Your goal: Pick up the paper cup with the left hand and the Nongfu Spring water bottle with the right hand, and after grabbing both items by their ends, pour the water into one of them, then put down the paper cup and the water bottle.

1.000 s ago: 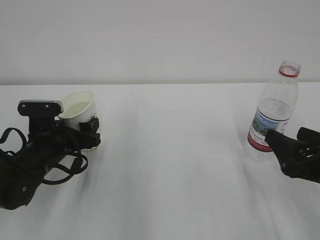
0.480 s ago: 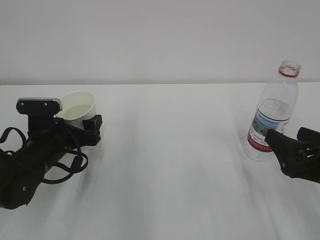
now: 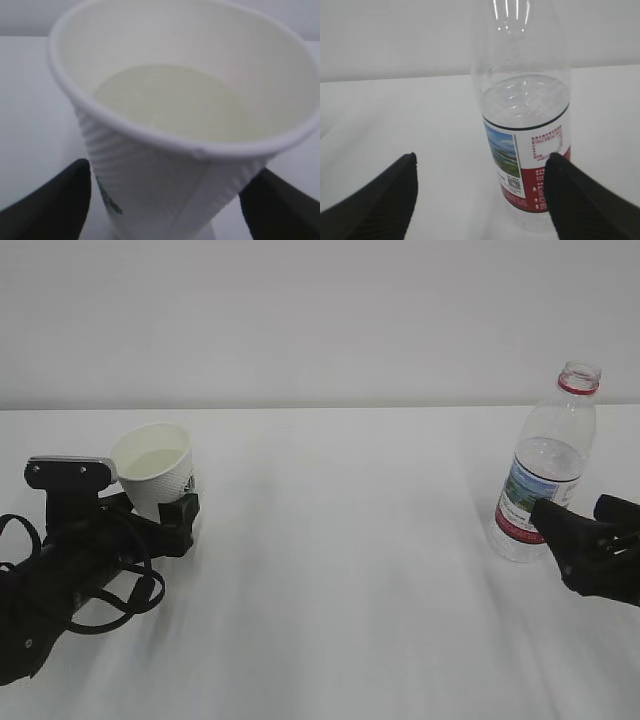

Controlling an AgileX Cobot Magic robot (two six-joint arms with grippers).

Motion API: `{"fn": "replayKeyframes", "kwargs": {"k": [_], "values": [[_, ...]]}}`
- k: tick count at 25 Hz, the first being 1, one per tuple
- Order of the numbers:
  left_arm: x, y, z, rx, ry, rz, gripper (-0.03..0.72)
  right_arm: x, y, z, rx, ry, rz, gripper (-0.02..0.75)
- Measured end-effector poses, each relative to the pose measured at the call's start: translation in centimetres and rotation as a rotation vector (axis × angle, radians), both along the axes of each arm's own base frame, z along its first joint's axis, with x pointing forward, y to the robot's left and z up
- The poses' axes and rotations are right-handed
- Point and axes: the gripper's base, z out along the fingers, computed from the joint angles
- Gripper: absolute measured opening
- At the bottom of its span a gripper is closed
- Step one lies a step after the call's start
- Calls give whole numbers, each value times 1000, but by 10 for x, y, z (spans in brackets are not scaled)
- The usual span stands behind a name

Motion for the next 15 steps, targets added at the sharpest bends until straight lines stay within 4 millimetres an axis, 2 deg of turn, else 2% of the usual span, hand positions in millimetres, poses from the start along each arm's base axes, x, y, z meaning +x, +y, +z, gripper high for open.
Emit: {"fn": "replayKeyframes", "kwargs": {"k": [15], "values": [[-13,0,2,9,18,-71,682,0,0,0,1,0,0,589]]}}
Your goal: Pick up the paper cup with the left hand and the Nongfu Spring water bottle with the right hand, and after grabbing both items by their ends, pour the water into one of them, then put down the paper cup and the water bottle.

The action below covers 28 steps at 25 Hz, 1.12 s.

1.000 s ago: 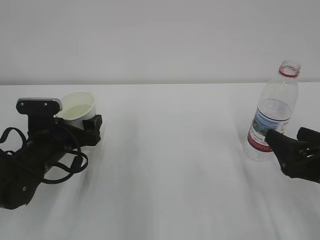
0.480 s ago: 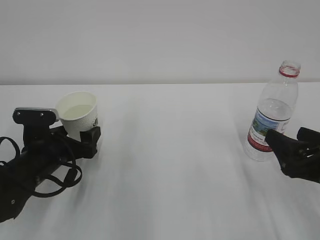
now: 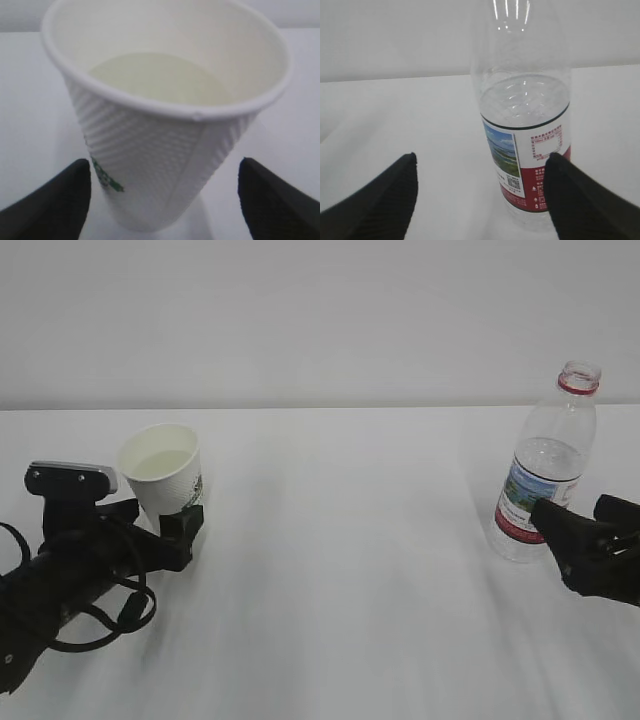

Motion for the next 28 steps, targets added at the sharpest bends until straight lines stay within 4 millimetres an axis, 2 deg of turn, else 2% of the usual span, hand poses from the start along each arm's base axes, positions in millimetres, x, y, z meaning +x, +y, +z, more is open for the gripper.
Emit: {"fn": "replayKeyframes", "kwargs": {"k": [5,14,28], "values": [[-10,5,6,2,3,-2,682,0,0,0,0,0,0,589],[-24,6,4,21,35,-55,675,0,0,0,0,0,2,589],[-25,4,4,22,33,-85,635,0,1,0,4,2,12,589]]}}
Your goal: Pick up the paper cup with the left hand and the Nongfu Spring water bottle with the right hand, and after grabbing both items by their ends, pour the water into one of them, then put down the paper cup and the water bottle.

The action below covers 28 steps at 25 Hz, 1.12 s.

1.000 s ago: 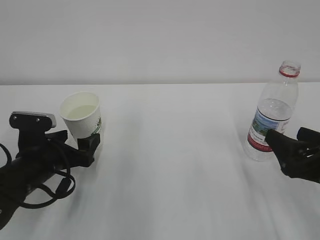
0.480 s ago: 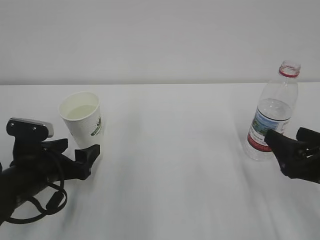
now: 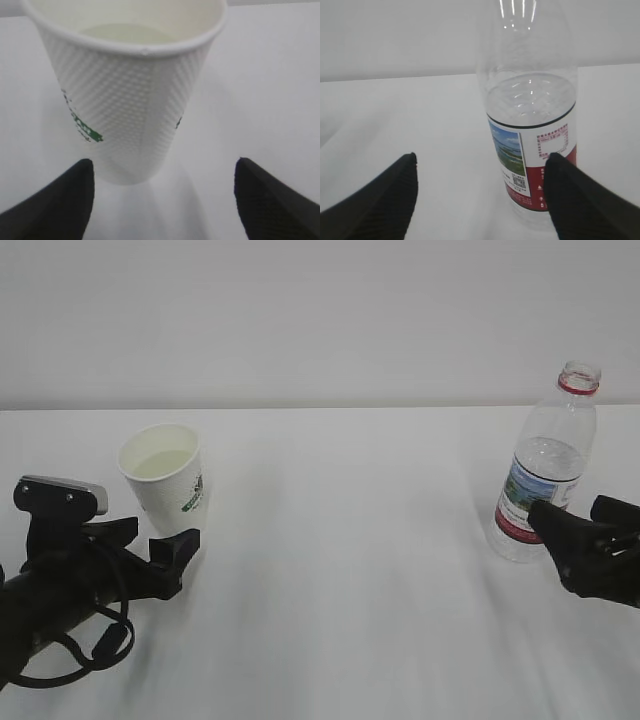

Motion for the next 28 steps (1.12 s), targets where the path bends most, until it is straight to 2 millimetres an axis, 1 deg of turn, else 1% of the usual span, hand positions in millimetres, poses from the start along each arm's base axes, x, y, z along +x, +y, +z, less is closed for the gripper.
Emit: {"fn": "replayKeyframes", "kwargs": {"k": [3,6,9,15,19,23,28], "values": [[0,0,2,-3,-5,0,629,0,0,0,3,1,2,589],[0,0,9,-13,-28,0,625,0,1,0,2,1,7,589],[-6,3,16,-18,-38,8,622,0,1,0,2,1,7,589],[-10,9,15,-14,-23,45,617,0,-1,0,9,2,-19,589],[-10,9,19,-21,-37,47,613,1,-2,0,10,0,-22,589],[-9,10,25,-33,-56,67,612,8,-1,4,12,-25,-24,589],[-8,12,38,-58,-99,94,610,19,0,11,29,-63,-28,589]]}}
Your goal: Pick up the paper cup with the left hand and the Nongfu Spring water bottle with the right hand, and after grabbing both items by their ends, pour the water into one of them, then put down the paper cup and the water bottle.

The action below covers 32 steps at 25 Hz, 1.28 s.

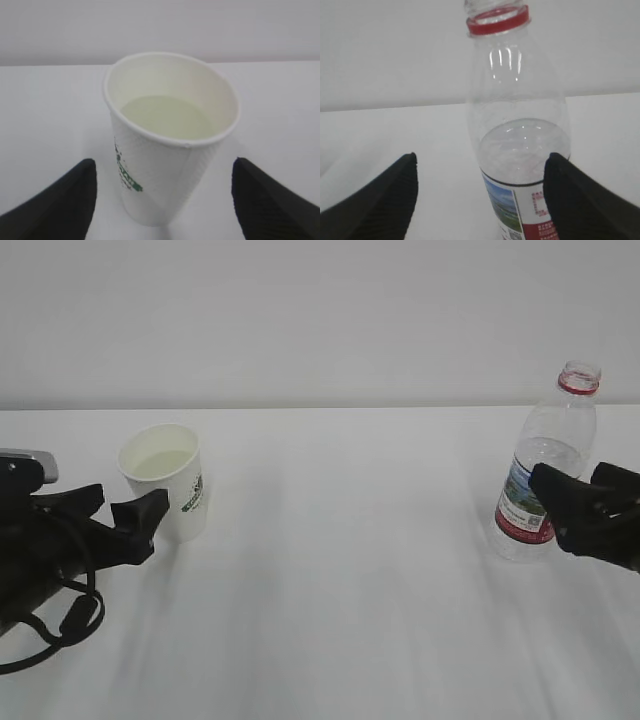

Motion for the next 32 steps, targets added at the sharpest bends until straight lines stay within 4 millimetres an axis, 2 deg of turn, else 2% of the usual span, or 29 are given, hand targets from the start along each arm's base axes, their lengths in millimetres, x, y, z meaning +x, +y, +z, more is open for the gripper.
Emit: {"fn": "replayKeyframes", "kwargs": {"k": [10,17,22,27,32], "values": [[0,3,24,-46,-79,37,603,22,1,15,52,-57,-11,589],[0,4,26,-50,-84,43,596,42,2,20,15,4,-25,589],[11,-1,35,-73,-130,45,594,52,1,38,0,-10,-35,589],[26,-9,59,-112,-173,41,594,53,0,58,-17,-13,-49,589],[27,-10,78,-136,-193,36,591,45,-2,76,-34,-13,-63,589]]}}
